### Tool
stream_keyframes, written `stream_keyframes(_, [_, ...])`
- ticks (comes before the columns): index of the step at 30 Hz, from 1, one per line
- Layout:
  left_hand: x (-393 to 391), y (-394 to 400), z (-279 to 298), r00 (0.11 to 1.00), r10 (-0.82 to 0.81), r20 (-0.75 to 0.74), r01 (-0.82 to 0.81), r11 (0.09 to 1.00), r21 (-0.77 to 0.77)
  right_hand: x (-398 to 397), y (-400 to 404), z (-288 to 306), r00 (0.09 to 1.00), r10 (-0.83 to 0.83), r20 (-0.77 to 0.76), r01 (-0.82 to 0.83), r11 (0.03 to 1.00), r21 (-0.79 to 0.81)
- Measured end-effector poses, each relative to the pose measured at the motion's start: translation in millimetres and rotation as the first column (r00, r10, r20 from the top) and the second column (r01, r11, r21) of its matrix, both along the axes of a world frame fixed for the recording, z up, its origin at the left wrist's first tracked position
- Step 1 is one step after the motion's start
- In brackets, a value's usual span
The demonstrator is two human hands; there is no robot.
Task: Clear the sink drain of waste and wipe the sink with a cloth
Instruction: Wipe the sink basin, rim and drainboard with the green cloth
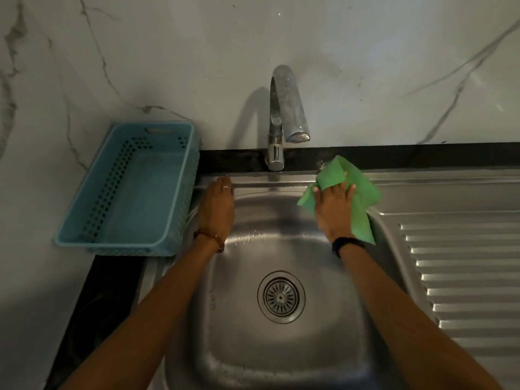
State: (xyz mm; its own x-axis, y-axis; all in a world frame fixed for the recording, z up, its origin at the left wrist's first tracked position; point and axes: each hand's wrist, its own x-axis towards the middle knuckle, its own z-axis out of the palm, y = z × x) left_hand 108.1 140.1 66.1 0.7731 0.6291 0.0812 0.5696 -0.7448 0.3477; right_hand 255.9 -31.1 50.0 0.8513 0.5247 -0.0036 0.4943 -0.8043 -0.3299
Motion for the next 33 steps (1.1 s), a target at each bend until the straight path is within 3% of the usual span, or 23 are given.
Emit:
stream_keyframes(3, [1,10,-2,0.996,-0.003,0.092,0.006,0.999,-0.035,-25,25,-15,0.992,0.087,0.088,-0.093,0.993,0.071])
stream_keyframes(6, [3,19,-3,0.999,0.007,0.052,-0.004,0.998,-0.068,-51,56,-18,0.957,0.276,0.090,-0.285,0.952,0.111])
stream_keyframes(11, [11,30,0,1.000,0.019,0.013,-0.018,0.997,-0.072,-68,87,-14,0.921,0.373,0.113,-0.380,0.924,0.051])
stream_keyframes(17, [17,28,5,0.997,0.034,-0.064,-0.022,0.982,0.188,-83,109,-6,0.774,0.609,0.176,-0.624,0.781,0.041])
stream_keyframes(20, [20,27,7,0.983,0.013,-0.184,0.029,0.975,0.220,-80,98,-9,0.780,0.592,0.202,-0.614,0.786,0.073])
stream_keyframes(25, [22,23,12,0.940,0.013,-0.340,0.075,0.966,0.245,-60,63,-9,0.808,0.538,0.241,-0.554,0.833,-0.003])
stream_keyframes(33, [19,22,13,0.930,-0.008,-0.368,0.106,0.963,0.247,0,-36,10,0.984,0.126,0.126,-0.125,0.992,-0.016])
